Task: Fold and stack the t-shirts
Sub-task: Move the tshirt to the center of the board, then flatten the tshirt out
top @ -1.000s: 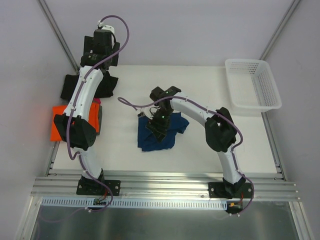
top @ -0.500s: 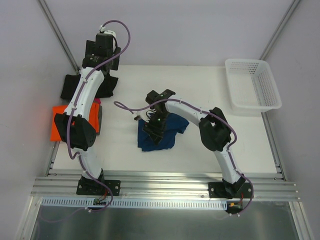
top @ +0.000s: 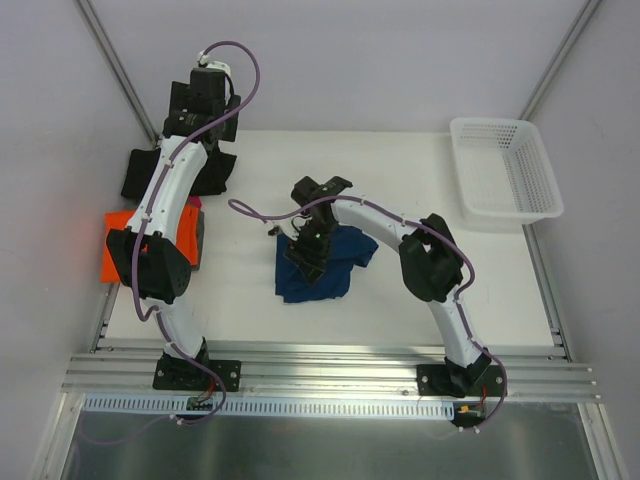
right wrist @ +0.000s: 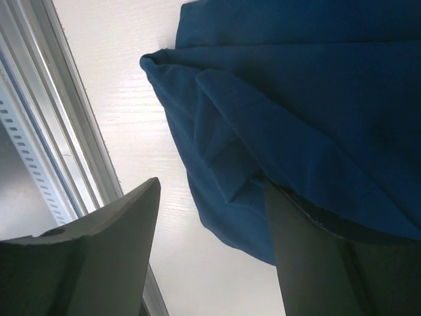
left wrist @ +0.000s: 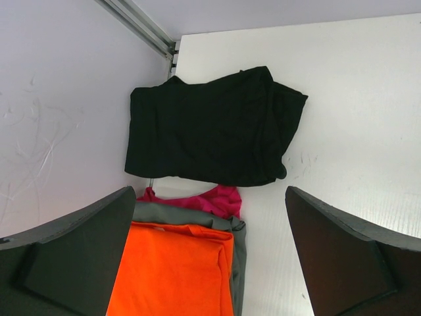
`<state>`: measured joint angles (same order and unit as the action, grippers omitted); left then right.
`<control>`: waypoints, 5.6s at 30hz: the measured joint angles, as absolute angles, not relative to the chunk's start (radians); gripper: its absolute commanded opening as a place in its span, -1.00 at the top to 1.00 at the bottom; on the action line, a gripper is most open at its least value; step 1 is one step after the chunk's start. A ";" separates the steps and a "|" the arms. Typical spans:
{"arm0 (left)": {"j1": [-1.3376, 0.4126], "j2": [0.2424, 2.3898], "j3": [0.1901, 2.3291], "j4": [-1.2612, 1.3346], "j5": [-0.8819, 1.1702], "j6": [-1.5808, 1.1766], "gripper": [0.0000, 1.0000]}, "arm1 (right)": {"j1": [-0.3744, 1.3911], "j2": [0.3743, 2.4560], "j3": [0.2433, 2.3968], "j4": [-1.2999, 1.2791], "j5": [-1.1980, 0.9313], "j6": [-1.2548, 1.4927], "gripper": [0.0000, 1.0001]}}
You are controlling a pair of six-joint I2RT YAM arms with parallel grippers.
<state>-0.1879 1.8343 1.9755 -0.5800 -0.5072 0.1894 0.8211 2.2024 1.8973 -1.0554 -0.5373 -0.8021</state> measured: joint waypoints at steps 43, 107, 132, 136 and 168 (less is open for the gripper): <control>-0.080 1.827 2.079 -0.576 -0.508 0.133 -0.98 | 0.544 2.006 2.371 -0.646 -0.081 -0.868 0.99; -0.078 1.897 2.108 -0.584 -0.581 0.046 -0.98 | 0.295 1.718 2.075 -0.565 -0.021 -0.851 0.99; -0.083 1.913 2.066 -0.583 -0.579 0.041 -0.97 | 0.448 1.890 1.987 -0.783 -0.101 -1.001 -0.38; -0.086 1.907 2.026 -0.585 -0.573 0.041 -0.98 | 0.440 2.109 2.105 -0.741 -0.089 -0.989 -0.40; -0.086 1.877 1.996 -0.587 -0.558 0.048 -0.98 | 0.656 2.411 2.244 -0.550 -0.034 -0.966 -0.48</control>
<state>-0.0864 1.8771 1.9957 -0.5873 -0.5583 0.0483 0.6559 2.4111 2.2436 -0.5499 -0.0341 -0.9665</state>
